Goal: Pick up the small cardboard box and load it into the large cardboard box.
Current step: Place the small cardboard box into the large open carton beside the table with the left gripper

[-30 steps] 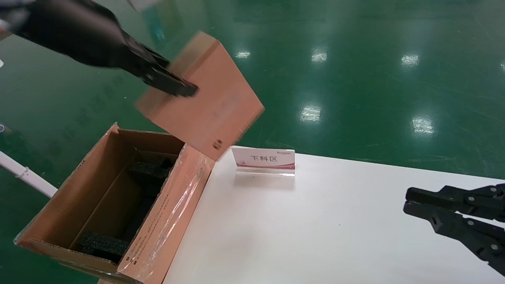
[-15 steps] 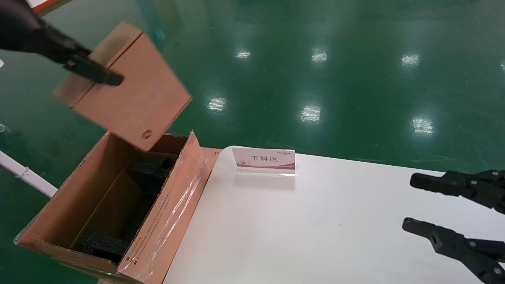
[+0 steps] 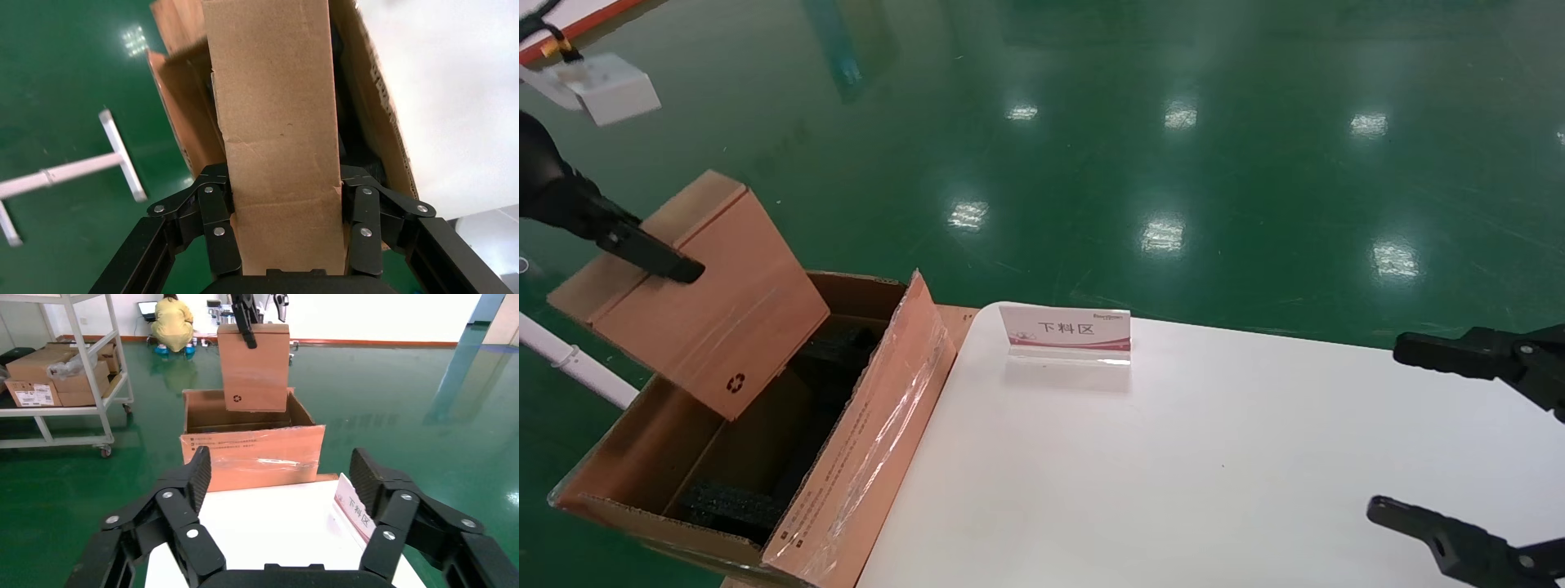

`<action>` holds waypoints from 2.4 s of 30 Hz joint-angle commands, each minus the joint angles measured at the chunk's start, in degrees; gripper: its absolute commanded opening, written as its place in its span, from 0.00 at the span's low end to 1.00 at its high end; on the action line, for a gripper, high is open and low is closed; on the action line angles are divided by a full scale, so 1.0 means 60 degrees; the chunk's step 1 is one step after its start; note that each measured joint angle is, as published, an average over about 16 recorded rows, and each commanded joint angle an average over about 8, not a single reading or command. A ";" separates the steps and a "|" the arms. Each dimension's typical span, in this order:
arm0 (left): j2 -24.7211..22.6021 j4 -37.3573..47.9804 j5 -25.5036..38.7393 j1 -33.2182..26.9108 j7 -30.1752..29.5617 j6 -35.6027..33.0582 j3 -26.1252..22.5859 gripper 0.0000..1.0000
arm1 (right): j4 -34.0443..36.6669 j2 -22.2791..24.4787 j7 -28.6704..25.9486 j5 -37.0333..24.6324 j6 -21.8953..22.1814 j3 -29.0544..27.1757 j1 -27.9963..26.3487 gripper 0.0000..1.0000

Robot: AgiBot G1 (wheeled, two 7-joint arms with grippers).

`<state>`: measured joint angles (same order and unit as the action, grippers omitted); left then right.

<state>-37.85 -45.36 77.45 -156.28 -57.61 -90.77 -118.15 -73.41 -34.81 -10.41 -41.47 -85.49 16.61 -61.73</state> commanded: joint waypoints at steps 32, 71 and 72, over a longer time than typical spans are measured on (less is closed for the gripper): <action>-0.0085 0.1341 -0.0517 0.2319 -0.0782 0.1258 -0.0994 0.00 | 0.0000 0.0008 0.0010 0.0013 0.0008 0.0019 -0.0004 1.00; -0.0027 0.0957 0.0352 0.3171 -0.2223 0.2912 -0.1409 0.00 | 0.0000 0.0017 0.0020 0.0028 0.0018 0.0041 -0.0009 1.00; -0.0024 0.0927 0.0376 0.3182 -0.2263 0.2941 -0.1420 0.00 | 0.0000 0.0017 0.0021 0.0028 0.0018 0.0041 -0.0009 1.00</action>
<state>-38.00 -39.73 79.70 -137.15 -71.18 -73.07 -126.66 -73.41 -34.71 -10.29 -41.29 -85.38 16.86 -61.79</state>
